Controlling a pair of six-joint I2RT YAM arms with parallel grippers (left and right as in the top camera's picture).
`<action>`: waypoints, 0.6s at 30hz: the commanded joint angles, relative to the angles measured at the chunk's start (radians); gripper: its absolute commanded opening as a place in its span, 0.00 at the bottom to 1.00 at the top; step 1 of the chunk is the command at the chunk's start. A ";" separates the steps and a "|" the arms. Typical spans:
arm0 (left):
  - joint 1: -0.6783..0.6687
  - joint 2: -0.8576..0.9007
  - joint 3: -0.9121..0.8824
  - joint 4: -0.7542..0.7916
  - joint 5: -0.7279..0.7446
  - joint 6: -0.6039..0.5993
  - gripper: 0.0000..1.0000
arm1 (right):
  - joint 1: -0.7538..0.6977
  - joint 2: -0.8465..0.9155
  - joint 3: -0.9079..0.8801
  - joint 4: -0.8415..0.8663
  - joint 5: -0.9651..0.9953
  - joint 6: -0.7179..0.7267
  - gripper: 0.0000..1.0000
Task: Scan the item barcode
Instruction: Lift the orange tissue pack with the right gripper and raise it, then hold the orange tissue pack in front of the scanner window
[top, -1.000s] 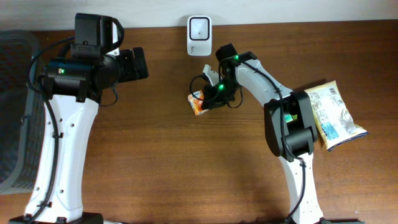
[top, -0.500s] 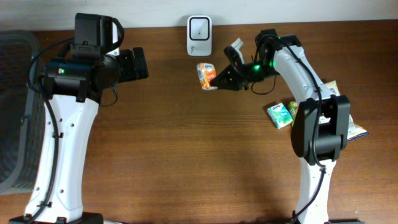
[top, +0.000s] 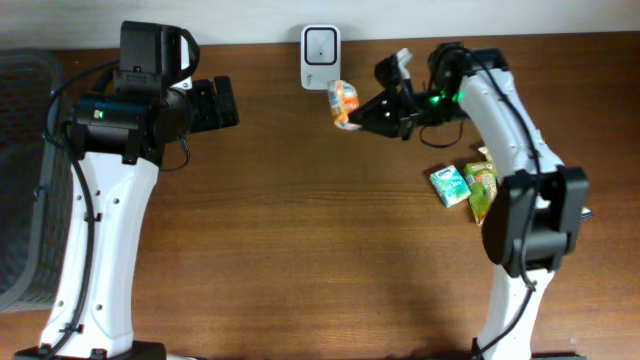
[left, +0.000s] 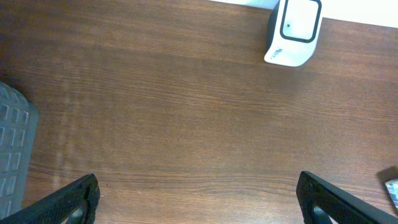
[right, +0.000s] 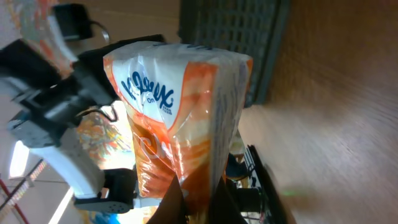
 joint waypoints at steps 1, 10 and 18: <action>0.001 -0.012 0.004 0.002 -0.007 0.013 0.99 | -0.053 -0.135 0.015 -0.003 -0.039 -0.011 0.04; 0.001 -0.012 0.004 0.002 -0.007 0.013 0.99 | -0.146 -0.259 0.015 -0.003 -0.039 -0.039 0.04; 0.001 -0.012 0.004 0.002 -0.007 0.013 0.99 | -0.070 -0.259 0.036 0.174 0.429 0.224 0.04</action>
